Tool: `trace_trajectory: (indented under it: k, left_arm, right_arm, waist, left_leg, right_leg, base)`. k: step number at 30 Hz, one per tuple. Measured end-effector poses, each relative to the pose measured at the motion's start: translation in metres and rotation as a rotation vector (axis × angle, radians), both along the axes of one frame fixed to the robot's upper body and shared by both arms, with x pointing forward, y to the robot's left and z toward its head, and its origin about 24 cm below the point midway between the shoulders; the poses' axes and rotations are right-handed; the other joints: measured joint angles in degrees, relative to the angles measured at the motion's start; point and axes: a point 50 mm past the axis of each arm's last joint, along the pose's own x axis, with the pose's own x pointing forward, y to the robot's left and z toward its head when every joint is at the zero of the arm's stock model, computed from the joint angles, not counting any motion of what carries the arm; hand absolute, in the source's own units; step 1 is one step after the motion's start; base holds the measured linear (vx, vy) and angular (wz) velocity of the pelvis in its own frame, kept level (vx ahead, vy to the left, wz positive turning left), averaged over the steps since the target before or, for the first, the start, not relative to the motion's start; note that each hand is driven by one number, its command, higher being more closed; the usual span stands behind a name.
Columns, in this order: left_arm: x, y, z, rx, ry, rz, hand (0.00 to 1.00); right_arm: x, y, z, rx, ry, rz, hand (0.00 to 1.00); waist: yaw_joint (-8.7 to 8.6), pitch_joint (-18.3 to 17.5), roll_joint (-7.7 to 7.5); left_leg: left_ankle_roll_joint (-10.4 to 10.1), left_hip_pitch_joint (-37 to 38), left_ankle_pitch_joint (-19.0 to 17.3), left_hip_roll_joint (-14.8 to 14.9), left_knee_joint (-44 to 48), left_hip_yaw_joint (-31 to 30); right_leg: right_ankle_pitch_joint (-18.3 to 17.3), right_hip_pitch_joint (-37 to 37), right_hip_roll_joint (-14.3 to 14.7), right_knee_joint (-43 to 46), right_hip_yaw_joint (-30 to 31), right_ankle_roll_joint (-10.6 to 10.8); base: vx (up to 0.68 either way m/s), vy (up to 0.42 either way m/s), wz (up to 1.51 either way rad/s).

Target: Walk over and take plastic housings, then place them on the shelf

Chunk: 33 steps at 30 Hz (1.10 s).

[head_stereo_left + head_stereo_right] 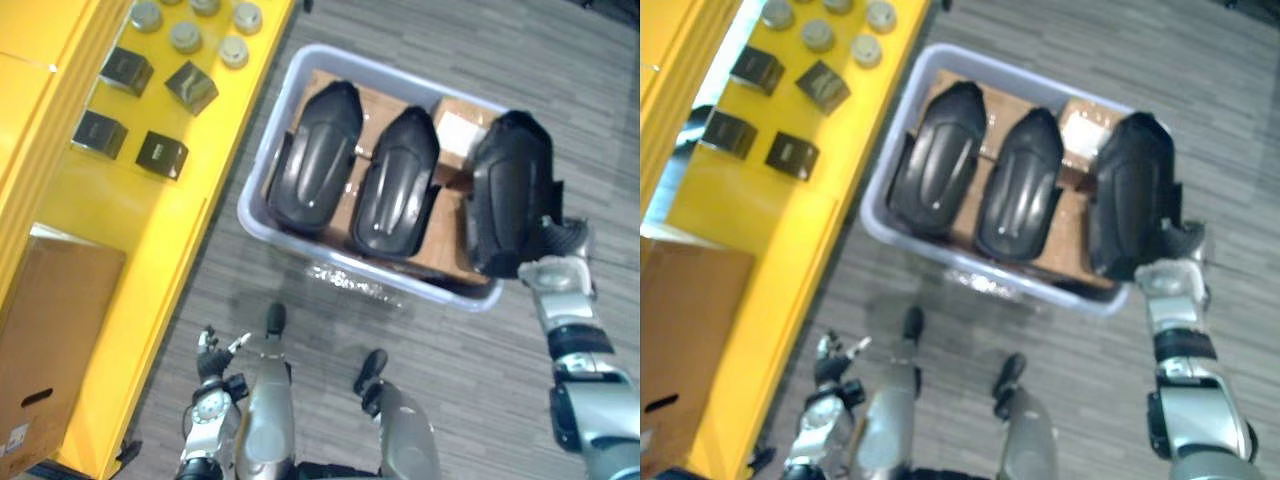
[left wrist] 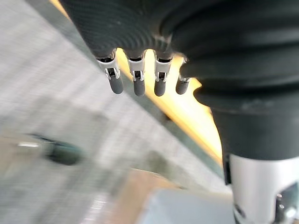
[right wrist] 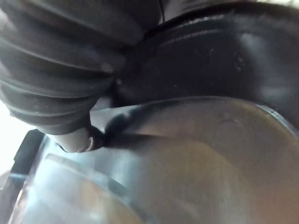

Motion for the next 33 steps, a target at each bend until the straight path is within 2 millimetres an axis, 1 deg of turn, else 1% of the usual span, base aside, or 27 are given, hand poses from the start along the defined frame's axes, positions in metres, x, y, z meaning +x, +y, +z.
trace_trajectory:
  k: [1,2,3,4,5,6,7,8,9,10,11,12,13,15,17,18,19,20,21,22,23,25,27,29,31,33]
  left_arm:
    - [0.000,0.001,0.003,0.002,-0.007,-0.003,0.00]
    - [0.000,0.001,0.009,-0.002,-0.024,-0.011,0.00]
    - [-0.001,-0.001,0.014,-0.006,-0.031,-0.021,0.00]
    - [-0.003,-0.002,0.016,-0.007,-0.032,-0.026,0.00]
    - [-0.004,-0.003,0.021,-0.009,-0.040,-0.035,0.00]
    - [-0.005,-0.004,0.027,-0.011,-0.056,-0.042,0.00]
    - [-0.005,-0.004,0.036,-0.020,-0.081,-0.054,0.00]
    - [-0.005,-0.005,0.041,-0.035,-0.098,-0.062,0.00]
    - [-0.003,-0.008,0.051,-0.054,-0.131,-0.090,0.00]
    - [0.000,-0.010,0.060,-0.082,-0.159,-0.112,0.00]
    - [0.001,-0.012,0.065,-0.090,-0.177,-0.128,0.00]
    - [0.003,-0.016,0.072,-0.095,-0.192,-0.163,0.00]
    - [0.007,-0.020,0.078,-0.103,-0.202,-0.204,0.00]
    - [0.013,-0.026,0.083,-0.109,-0.212,-0.246,0.00]
    - [0.025,-0.034,0.091,-0.118,-0.211,-0.298,0.00]
    - [0.029,-0.036,0.093,-0.137,-0.215,-0.320,0.00]
    - [0.038,-0.041,0.095,-0.156,-0.209,-0.369,0.00]
    - [0.043,-0.045,0.096,-0.160,-0.204,-0.399,0.00]
    - [0.052,-0.053,0.098,-0.190,-0.194,-0.465,0.00]
    - [0.059,-0.062,0.101,-0.211,-0.181,-0.533,0.00]
    - [0.062,-0.067,0.102,-0.224,-0.175,-0.562,0.00]
    - [0.071,-0.078,0.105,-0.275,-0.173,-0.611,0.00]
    - [0.075,-0.079,0.108,-0.280,-0.180,-0.610,0.00]
    - [0.081,-0.076,0.116,-0.245,-0.235,-0.580,0.00]
    - [0.084,-0.077,0.122,-0.237,-0.271,-0.573,0.00]
    - [0.086,-0.078,0.127,-0.217,-0.285,-0.574,0.00]
  right_arm:
    - [-0.003,-0.002,-0.003,-0.001,0.004,-0.013,1.00]
    - [-0.010,-0.006,-0.007,0.011,-0.002,-0.038,1.00]
    - [-0.018,-0.010,-0.013,0.013,0.004,-0.070,1.00]
    - [-0.023,-0.012,-0.017,0.012,0.006,-0.087,1.00]
    - [-0.031,-0.016,-0.019,0.003,-0.004,-0.118,1.00]
    - [-0.035,-0.018,-0.014,-0.005,-0.032,-0.133,1.00]
    - [-0.039,-0.020,-0.004,-0.035,-0.078,-0.147,1.00]
    - [-0.041,-0.021,0.002,-0.053,-0.101,-0.152,1.00]
    - [-0.044,-0.022,0.014,-0.102,-0.148,-0.162,1.00]
    - [-0.044,-0.019,0.027,-0.140,-0.192,-0.155,1.00]
    - [-0.043,-0.016,0.033,-0.161,-0.213,-0.144,1.00]
    - [-0.042,-0.010,0.046,-0.201,-0.258,-0.119,1.00]
    - [-0.041,-0.003,0.060,-0.245,-0.306,-0.088,1.00]
    - [-0.036,0.010,0.072,-0.289,-0.357,-0.027,1.00]
    - [-0.024,0.038,0.083,-0.310,-0.427,0.126,1.00]
    - [-0.020,0.047,0.086,-0.319,-0.448,0.171,1.00]
    - [-0.013,0.065,0.092,-0.345,-0.492,0.258,1.00]
    - [-0.010,0.074,0.095,-0.354,-0.513,0.301,1.00]
    - [-0.005,0.092,0.102,-0.376,-0.554,0.382,1.00]
    - [-0.001,0.109,0.108,-0.401,-0.597,0.454,1.00]
    - [0.000,0.117,0.110,-0.409,-0.619,0.488,1.00]
    - [0.003,0.145,0.118,-0.419,-0.701,0.602,1.00]
    - [0.002,0.155,0.118,-0.430,-0.736,0.649,1.00]
    - [0.000,0.166,0.119,-0.440,-0.785,0.692,1.00]
    - [0.000,0.170,0.119,-0.437,-0.805,0.711,1.00]
    - [0.002,0.178,0.114,-0.418,-0.800,0.730,1.00]
  waist:
    - [-0.16,-1.3,-0.29]
    - [-0.71,-2.8,-0.74]
    - [-0.99,-4.9,-1.31]
    - [-1.12,-6.2,-1.57]
    - [-1.33,-8.6,-1.95]
    - [-1.72,-9.9,-2.08]
    - [-2.31,-11.4,-2.04]
    - [-2.38,-12.3,-2.01]
    - [-2.61,-13.6,-1.81]
    - [-3.06,-13.8,-1.46]
    - [-3.30,-14.3,-1.24]
    - [-3.77,-15.4,-0.69]
    - [-3.84,-16.6,0.00]
    - [-3.84,-17.4,0.83]
    - [-3.99,-18.5,1.74]
    - [-3.97,-18.7,1.96]
    - [-4.02,-19.1,2.49]
    - [-4.07,-19.3,2.71]
    - [-4.09,-19.4,2.97]
    - [-4.24,-19.4,3.01]
    - [-4.45,-19.5,2.99]
    - [-5.33,-19.7,2.88]
    - [-5.40,-20.4,2.78]
    - [-5.49,-21.2,3.01]
    - [-5.48,-21.3,3.14]
    - [-5.56,-21.3,3.19]
  left_leg:
    - [0.0,0.3,0.0,-0.1,-0.6,0.1]
    - [0.1,1.8,0.1,-0.5,-1.6,0.0]
    - [0.1,3.5,0.1,-0.6,-2.8,0.1]
    - [0.1,4.0,0.1,-0.7,-3.3,0.1]
    - [0.1,5.4,0.1,-0.8,-4.4,0.1]
    - [0.1,6.2,0.1,-0.9,-5.1,0.1]
    - [0.1,6.9,0.0,-1.1,-5.4,0.2]
    - [0.1,6.9,0.0,-1.2,-5.4,0.3]
    - [0.1,7.3,0.0,-1.3,-5.4,0.4]
    - [0.1,8.6,0.0,-1.3,-5.4,0.5]
    - [0.1,9.1,0.0,-1.3,-5.4,0.5]
    - [0.1,9.5,0.0,-1.3,-5.5,0.8]
    - [0.2,9.7,-0.1,-1.3,-5.5,1.2]
    - [0.2,10.4,-0.1,-1.3,-5.5,1.6]
    - [0.4,11.6,-0.2,-1.2,-5.5,2.4]
    - [0.4,11.7,-0.2,-1.1,-5.5,2.9]
    - [0.5,11.7,-0.2,-1.1,-5.5,3.5]
    - [0.6,11.7,-0.1,-1.2,-5.5,3.7]
    - [0.8,11.9,0.1,-1.2,-5.5,4.5]
    - [1.0,12.1,0.2,-1.3,-5.6,4.8]
    - [1.1,12.2,0.4,-1.4,-5.6,4.8]
    - [1.1,12.7,0.7,-1.5,-5.6,4.8]
    - [1.1,12.7,0.8,-1.5,-5.6,4.8]
    - [1.2,12.7,1.0,-1.5,-5.6,4.8]
    - [1.2,12.7,1.2,-1.6,-5.6,4.7]
    - [1.2,13.3,1.3,-1.6,-5.7,4.7]
  right_leg:
    - [0.2,0.3,0.0,-0.7,0.0,0.2]
    - [0.7,2.4,0.0,-2.6,-0.5,0.5]
    - [1.1,4.4,-0.1,-4.4,-1.1,0.9]
    - [1.2,5.1,-0.1,-5.2,-1.2,1.0]
    - [1.3,6.4,-0.1,-6.3,-1.4,1.1]
    - [1.4,7.3,0.0,-6.8,-1.6,1.3]
    - [1.4,8.1,-0.1,-7.3,-1.6,1.3]
    - [1.4,8.1,-0.1,-7.4,-1.6,1.3]
    - [1.5,8.5,-0.1,-7.6,-1.6,1.4]
    - [1.5,9.9,-0.1,-7.6,-1.9,1.4]
    - [1.5,10.3,-0.1,-7.6,-2.0,1.4]
    - [1.5,10.9,-0.2,-7.6,-2.1,1.4]
    - [1.5,11.0,-0.1,-7.6,-2.1,1.4]
    - [1.7,11.3,-0.1,-7.6,-1.8,1.3]
    - [2.5,12.0,-0.1,-8.2,-1.1,1.2]
    - [2.7,11.9,-0.1,-8.6,-0.9,1.1]
    - [3.3,11.9,-0.1,-9.2,-0.4,1.1]
    - [3.8,11.9,-0.1,-9.6,-0.2,1.1]
    - [4.5,11.9,-0.1,-10.5,0.5,1.1]
    - [5.1,12.0,-0.1,-11.0,0.8,1.1]
    - [5.4,12.2,-0.1,-11.2,0.8,1.1]
    - [6.2,13.0,-0.2,-12.0,0.8,1.1]
    - [6.4,13.0,-0.1,-12.2,0.8,1.1]
    - [6.7,13.1,-0.1,-12.4,0.8,1.1]
    - [6.8,13.3,-0.1,-12.5,0.8,1.1]
    - [7.0,13.9,-0.1,-12.7,0.7,1.0]
  base:
    - [0.13,0.027,0.09]
    - [0.14,0.016,0.09]
    - [0.17,0.007,0.11]
    - [0.12,-0.004,0.09]
    - [0.11,-0.013,0.06]
    - [0.09,-0.013,0.05]
    - [0.07,-0.011,0.01]
    - [0.03,-0.003,-0.03]
    - [0.00,0.000,0.00]
    - [0.00,0.000,0.00]
    - [-0.03,-0.014,0.03]
    - [-0.06,-0.003,-0.01]
    - [-0.07,0.009,-0.04]
    - [-0.07,0.012,-0.10]
    - [-0.12,0.019,-0.20]
    - [-0.12,0.022,-0.26]
    - [-0.10,0.022,-0.21]
    - [-0.12,0.035,-0.27]
    - [-0.11,0.036,-0.25]
    - [-0.10,0.033,-0.22]
    - [-0.08,0.024,-0.09]
    - [-0.06,0.017,-0.01]
    - [-0.02,0.004,-0.01]
    - [0.00,0.000,0.00]
    - [0.00,0.000,0.00]
    - [-0.04,-0.002,0.00]
